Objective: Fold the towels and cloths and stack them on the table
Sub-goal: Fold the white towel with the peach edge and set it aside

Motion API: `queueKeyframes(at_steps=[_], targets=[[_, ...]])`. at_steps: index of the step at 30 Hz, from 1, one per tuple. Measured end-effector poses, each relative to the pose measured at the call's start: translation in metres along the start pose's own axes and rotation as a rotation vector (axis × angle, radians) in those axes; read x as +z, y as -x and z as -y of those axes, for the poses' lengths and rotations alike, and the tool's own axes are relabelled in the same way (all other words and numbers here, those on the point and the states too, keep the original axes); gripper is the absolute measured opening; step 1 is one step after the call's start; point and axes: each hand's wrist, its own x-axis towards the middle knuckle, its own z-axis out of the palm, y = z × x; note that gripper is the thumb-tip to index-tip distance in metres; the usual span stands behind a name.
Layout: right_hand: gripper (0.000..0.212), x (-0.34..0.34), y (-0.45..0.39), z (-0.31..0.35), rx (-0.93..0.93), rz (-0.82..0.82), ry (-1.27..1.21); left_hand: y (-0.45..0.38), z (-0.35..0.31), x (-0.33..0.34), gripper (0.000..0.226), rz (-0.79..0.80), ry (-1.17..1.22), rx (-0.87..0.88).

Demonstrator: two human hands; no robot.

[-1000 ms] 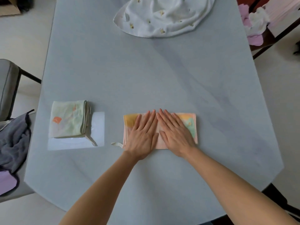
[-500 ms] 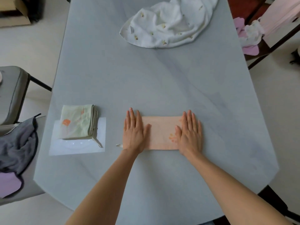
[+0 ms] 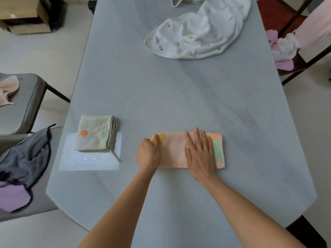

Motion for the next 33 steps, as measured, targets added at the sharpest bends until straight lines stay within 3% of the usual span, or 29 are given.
queueKeyframes(at_steps=[4, 9, 14, 18, 20, 21, 23, 26, 29, 33], targets=[[0.053, 0.005, 0.0, -0.004, 0.006, -0.022, 0.029, 0.003, 0.002, 0.002, 0.056, 0.056, 0.09, 0.028], [0.056, 0.011, 0.0, 0.0, 0.018, -0.057, 0.031, -0.004, 0.009, -0.003, 0.028, 0.047, 0.369, 0.163], [0.059, 0.013, 0.001, 0.007, 0.051, 0.012, 0.08, -0.001, 0.014, -0.001, 0.024, 0.03, 0.495, 0.168], [0.059, 0.009, -0.005, 0.005, -0.015, 0.088, -0.019, 0.007, 0.007, -0.013, 0.019, 0.027, 0.535, 0.192], [0.055, -0.006, -0.004, -0.004, -0.093, 0.042, -0.224, 0.021, -0.005, -0.021, 0.018, 0.023, 0.541, 0.24], [0.051, -0.017, -0.003, -0.008, -0.068, 0.037, -0.439, 0.029, -0.012, -0.022, 0.02, 0.04, 0.549, 0.279], [0.037, -0.04, -0.005, -0.017, 0.194, 0.027, -0.924, 0.045, -0.026, -0.018, 0.028, 0.103, 0.546, 0.359], [0.022, -0.077, -0.012, -0.034, 0.572, -0.003, -1.311, 0.066, -0.048, 0.003, 0.038, 0.212, 0.481, 0.426], [0.029, -0.094, -0.015, -0.05, 0.659, 0.169, -1.394, 0.081, -0.062, 0.033, 0.046, 0.296, 0.367, 0.473], [0.019, -0.084, -0.016, -0.067, 0.659, 0.187, -1.101, 0.093, -0.075, 0.062, 0.063, 0.369, 0.226, 0.492]])
